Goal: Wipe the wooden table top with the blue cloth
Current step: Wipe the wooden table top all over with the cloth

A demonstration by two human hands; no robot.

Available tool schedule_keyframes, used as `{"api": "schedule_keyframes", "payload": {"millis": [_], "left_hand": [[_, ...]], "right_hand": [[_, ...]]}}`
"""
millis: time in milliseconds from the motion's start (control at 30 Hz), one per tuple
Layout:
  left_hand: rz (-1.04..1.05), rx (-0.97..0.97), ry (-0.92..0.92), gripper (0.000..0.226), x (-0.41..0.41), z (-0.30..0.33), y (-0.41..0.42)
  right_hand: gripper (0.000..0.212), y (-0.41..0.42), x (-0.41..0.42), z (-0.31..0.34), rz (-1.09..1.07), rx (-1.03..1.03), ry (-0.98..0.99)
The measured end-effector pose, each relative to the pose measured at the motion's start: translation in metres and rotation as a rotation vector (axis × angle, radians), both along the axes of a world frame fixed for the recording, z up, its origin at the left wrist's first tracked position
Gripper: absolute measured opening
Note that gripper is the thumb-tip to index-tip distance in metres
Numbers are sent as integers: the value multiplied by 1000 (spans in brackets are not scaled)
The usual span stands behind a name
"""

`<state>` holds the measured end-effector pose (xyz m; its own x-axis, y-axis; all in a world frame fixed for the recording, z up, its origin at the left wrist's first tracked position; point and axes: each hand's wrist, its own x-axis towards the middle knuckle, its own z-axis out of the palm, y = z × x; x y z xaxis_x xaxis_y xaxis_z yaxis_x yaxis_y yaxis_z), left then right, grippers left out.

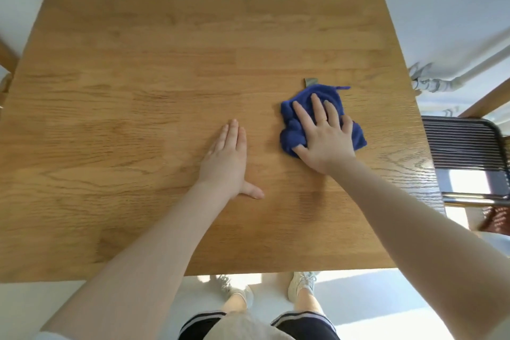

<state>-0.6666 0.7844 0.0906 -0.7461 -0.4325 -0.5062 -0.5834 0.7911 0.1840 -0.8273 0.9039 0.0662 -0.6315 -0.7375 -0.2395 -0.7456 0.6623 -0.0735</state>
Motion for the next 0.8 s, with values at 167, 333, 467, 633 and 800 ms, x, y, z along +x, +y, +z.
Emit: {"api": "schedule_keyframes", "payload": {"millis": [167, 333, 467, 633, 800], "left_hand": [[26, 7, -35, 138, -2, 9, 5], [40, 4, -44, 136, -3, 14, 7], [47, -1, -48, 136, -3, 11, 6], [57, -21, -92, 136, -6, 13, 9], [78, -46, -148, 137, -11, 20, 15]], "right_hand": [[102, 43, 16, 16, 267, 170, -262], [113, 39, 24, 14, 251, 147, -407], [85, 18, 22, -4, 238, -54, -52], [77, 0, -11, -4, 229, -56, -18], [85, 52, 18, -7, 474, -87, -5]]}}
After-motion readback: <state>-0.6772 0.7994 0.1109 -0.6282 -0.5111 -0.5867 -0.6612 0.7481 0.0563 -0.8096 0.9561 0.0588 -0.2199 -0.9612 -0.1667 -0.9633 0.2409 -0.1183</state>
